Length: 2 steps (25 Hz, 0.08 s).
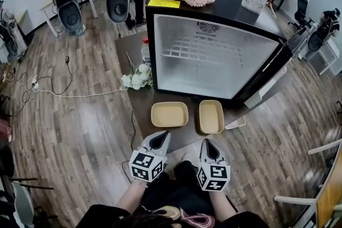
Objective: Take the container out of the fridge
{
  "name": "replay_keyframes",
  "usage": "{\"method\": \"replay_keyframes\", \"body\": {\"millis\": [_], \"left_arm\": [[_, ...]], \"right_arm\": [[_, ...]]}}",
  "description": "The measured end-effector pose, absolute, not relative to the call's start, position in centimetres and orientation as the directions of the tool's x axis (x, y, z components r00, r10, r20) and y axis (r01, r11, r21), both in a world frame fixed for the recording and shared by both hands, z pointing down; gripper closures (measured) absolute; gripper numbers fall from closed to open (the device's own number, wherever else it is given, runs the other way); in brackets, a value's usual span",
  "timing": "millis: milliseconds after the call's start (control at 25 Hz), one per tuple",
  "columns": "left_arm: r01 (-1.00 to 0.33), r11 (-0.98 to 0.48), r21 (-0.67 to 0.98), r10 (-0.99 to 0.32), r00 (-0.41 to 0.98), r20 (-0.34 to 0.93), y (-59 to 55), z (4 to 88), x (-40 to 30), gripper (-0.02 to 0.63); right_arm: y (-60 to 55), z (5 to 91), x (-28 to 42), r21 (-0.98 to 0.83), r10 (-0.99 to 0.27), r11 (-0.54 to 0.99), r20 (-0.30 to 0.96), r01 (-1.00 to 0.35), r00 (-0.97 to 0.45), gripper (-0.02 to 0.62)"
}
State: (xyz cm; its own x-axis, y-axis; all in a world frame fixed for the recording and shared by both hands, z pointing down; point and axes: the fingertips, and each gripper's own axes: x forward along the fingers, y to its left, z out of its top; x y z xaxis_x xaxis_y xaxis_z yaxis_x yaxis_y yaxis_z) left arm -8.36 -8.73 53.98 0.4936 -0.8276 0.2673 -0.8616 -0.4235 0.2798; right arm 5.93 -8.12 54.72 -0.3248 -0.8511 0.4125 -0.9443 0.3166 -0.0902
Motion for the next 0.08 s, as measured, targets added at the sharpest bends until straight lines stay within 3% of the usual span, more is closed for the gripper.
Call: {"method": "replay_keyframes", "body": {"millis": [80], "left_arm": [[-0.863, -0.419, 0.282, -0.829, 0.49, 0.269, -8.68, 53.98, -8.44, 0.598]], "right_arm": [[-8.03, 54.74, 5.92, -0.088, -0.849, 0.32, 0.414, -0.943, -0.327, 0.588]]}}
